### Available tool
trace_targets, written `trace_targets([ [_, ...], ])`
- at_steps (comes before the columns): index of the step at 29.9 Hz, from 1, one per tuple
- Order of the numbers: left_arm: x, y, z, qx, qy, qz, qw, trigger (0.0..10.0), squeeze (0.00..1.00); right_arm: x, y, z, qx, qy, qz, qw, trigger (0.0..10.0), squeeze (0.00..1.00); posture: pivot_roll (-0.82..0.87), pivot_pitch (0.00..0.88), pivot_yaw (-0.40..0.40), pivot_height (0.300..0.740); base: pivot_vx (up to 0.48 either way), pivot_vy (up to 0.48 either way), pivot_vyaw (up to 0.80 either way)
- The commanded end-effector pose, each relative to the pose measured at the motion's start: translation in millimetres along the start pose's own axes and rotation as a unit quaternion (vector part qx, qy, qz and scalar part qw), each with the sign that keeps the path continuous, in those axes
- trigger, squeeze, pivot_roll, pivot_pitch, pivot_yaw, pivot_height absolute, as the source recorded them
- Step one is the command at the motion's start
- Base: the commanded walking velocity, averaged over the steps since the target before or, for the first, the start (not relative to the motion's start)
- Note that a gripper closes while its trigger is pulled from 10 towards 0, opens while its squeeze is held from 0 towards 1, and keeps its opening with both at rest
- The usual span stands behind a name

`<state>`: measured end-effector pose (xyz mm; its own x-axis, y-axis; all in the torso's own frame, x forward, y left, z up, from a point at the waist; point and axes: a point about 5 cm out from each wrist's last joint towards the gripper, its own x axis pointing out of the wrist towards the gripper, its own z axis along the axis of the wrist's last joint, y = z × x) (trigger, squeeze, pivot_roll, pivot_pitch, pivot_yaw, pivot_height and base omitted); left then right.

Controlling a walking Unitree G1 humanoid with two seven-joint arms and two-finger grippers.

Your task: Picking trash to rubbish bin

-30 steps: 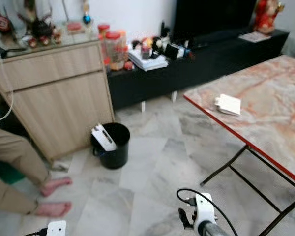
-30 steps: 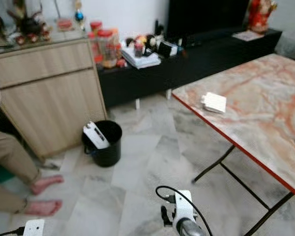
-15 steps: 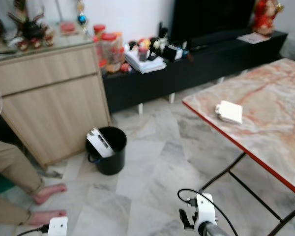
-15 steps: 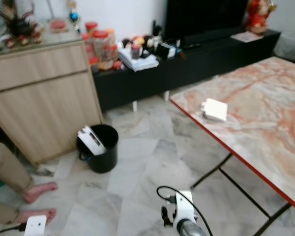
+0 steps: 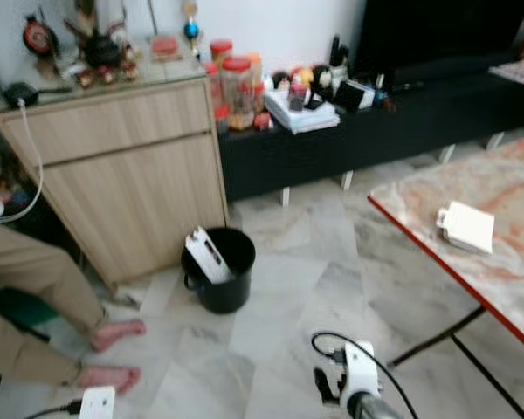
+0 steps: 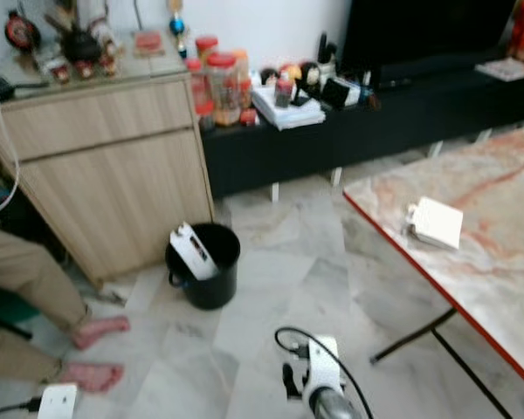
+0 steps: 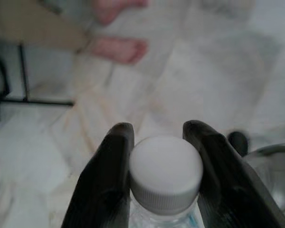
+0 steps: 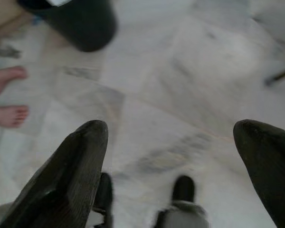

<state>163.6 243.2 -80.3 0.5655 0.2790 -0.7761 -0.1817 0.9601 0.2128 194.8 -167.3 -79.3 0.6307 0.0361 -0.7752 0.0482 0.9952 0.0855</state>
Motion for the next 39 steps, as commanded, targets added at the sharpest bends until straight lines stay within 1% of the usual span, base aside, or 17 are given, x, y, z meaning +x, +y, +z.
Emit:
trace_targets([
  [1, 1.7, 8.8, 7.2, 0.005, -0.007, 0.01, 1.0, 10.0, 0.0, 2.9, 8.8, 11.1, 0.008, -0.017, 0.008, 1.0, 10.0, 0.0, 0.1, 0.0, 0.053, 0.74, 0.322, 0.0, 0.0],
  [4, 2.5, 8.3, 11.5, 0.006, -0.012, 0.008, 1.0, 10.0, 0.0, 3.4, 8.5, 13.6, 0.008, -0.019, 0.008, 1.0, 10.0, 0.0, 0.1, 0.0, 0.057, 0.74, 0.325, 0.0, 0.0],
  [7, 2.6, 8.2, 11.6, 0.006, -0.012, 0.008, 1.0, 10.0, 0.0, 3.4, 8.3, 13.6, 0.009, -0.019, 0.008, 1.0, 10.0, 0.0, 0.1, 0.0, 0.057, 0.74, 0.326, 0.0, 0.0],
  [8, 4.0, 9.0, 19.0, 0.011, -0.02, 0.005, 1.0, 10.0, 0.0, 4.0, 9.7, 16.2, 0.016, -0.022, 0.006, 1.0, 10.0, 0.0, 0.1, 0.0, 0.093, 0.74, 0.322, 0.0, 0.0],
  [15, 6.5, 14.9, 33.9, 0.029, -0.032, 0.004, 0.999, 10.0, 0.0, 4.6, 12.7, 17.8, 0.044, -0.027, 0.003, 0.999, 10.0, 0.0, 0.09, 0.0, 0.131, 0.74, 0.326, 0.0, 0.0],
  [20, 7.2, 19.2, 38.2, 0.032, -0.034, 0.007, 0.999, 10.0, 0.0, 4.6, 13.1, 17.4, 0.052, -0.027, 0.002, 0.998, 10.0, 0.0, 0.08, 0.0, 0.133, 0.74, 0.325, 0.0, 0.0],
  [23, 7.3, 19.1, 38.6, 0.032, -0.034, 0.007, 0.999, 10.0, 0.0, 4.5, 12.8, 17.5, 0.046, -0.028, 0.003, 0.999, 10.0, 0.0, 0.08, 0.0, 0.13, 0.74, 0.322, 0.0, 0.0],
  [25, 7.5, 17.8, 40.1, 0.028, -0.037, 0.007, 0.999, 10.0, 0.0, 4.6, 12.6, 17.8, 0.035, -0.027, 0.005, 0.999, 10.0, 0.0, 0.08, 0.0, 0.117, 0.74, 0.322, 0.0, 0.0],
  [28, 7.4, 18.1, 39.7, 0.025, -0.036, 0.009, 0.999, 10.0, 0.0, 4.6, 11.3, 18.6, 0.042, -0.028, 0.004, 0.999, 10.0, 0.0, 0.07, 0.0, 0.104, 0.74, 0.322, 0.0, 0.0],
  [29, 7.4, 17.9, 39.7, 0.024, -0.036, 0.009, 0.999, 10.0, 0.0, 4.6, 10.9, 19.2, 0.043, -0.028, 0.003, 0.999, 10.0, 0.0, 0.07, 0.0, 0.091, 0.74, 0.322, 0.0, 0.0],
  [31, 7.4, 14.9, 39.6, 0.011, -0.038, 0.012, 0.999, 10.0, 0.0, 4.8, 8.6, 22.2, 0.029, -0.03, 0.01, 0.999, 10.0, 0.0, 0.07, 0.0, 0.055, 0.74, 0.322, 0.0, 0.0],
  [32, 7.4, 14.9, 39.6, 0.011, -0.038, 0.012, 0.999, 10.0, 0.0, 4.8, 8.6, 22.2, 0.029, -0.03, 0.01, 0.999, 10.0, 0.0, 0.07, 0.0, 0.055, 0.74, 0.322, 0.0, 0.0],
  [33, 7.3, 12.2, 39.3, 0.001, -0.039, 0.012, 0.999, 10.0, 0.0, 4.8, 6.0, 23.9, 0.021, -0.031, 0.011, 0.999, 10.0, 0.0, 0.07, 0.0, 0.03, 0.74, 0.322, 0.0, 0.0],
  [35, 7.2, 7.4, 38.7, -0.012, -0.04, 0.012, 0.999, 10.0, 0.0, 4.6, 0.6, 26.5, 0.013, -0.031, 0.01, 0.999, 10.0, 0.0, 0.06, 0.0, 0.004, 0.74, 0.321, 0.0, 0.0],
  [39, 6.8, 0.1, 37.0, -0.026, -0.039, 0.011, 0.999, 10.0, 0.0, 4.6, -5.9, 32.8, 0.002, -0.035, 0.009, 0.999, 10.0, 0.0, 0.05, 0.0, -0.028, 0.74, 0.319, 0.0, 0.0],
])
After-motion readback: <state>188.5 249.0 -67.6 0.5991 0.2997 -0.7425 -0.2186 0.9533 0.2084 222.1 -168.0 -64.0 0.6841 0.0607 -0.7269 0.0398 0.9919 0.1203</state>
